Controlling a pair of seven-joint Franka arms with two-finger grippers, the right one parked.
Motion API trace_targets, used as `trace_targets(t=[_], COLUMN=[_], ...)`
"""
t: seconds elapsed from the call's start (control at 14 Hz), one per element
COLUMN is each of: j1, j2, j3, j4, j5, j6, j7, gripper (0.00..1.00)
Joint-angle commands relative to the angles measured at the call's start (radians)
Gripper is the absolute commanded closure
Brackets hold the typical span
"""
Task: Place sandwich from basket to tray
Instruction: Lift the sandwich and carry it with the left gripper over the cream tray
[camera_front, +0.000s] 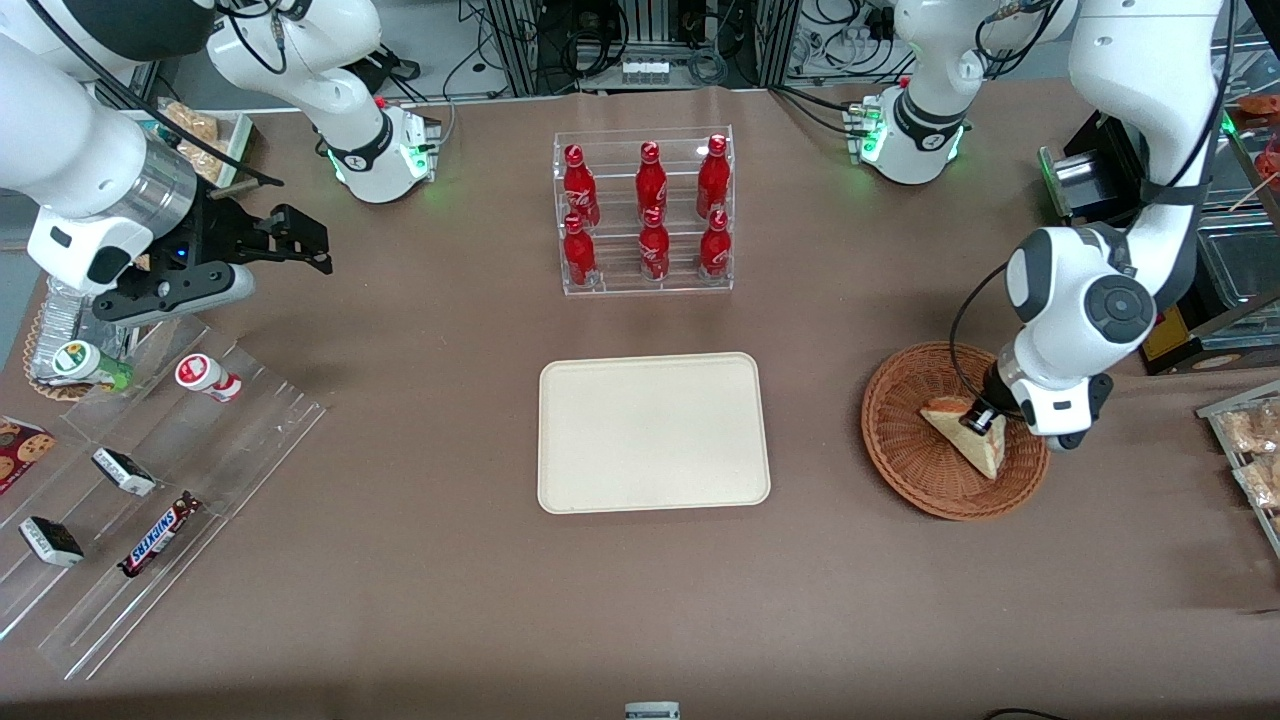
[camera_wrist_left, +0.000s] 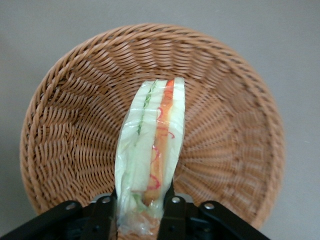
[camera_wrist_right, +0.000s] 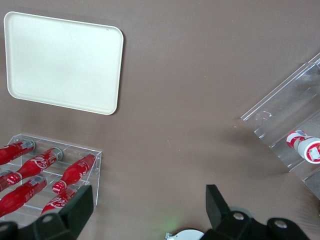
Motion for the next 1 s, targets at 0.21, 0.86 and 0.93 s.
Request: trace_targets(t=[0.21, 0.86, 0.93], j1=[-0.259, -0.661, -0.684], j2=[0.073, 0.372, 0.384], j3=[-0.003, 0.005, 0.005], j4=[0.227, 0.537, 0.537], j5=[0.022, 0.048, 0.079], j6=[-0.132, -0.002, 0.021], j7=[-0.035, -0.170, -0.194], gripper=[1.00, 0.99, 0.99])
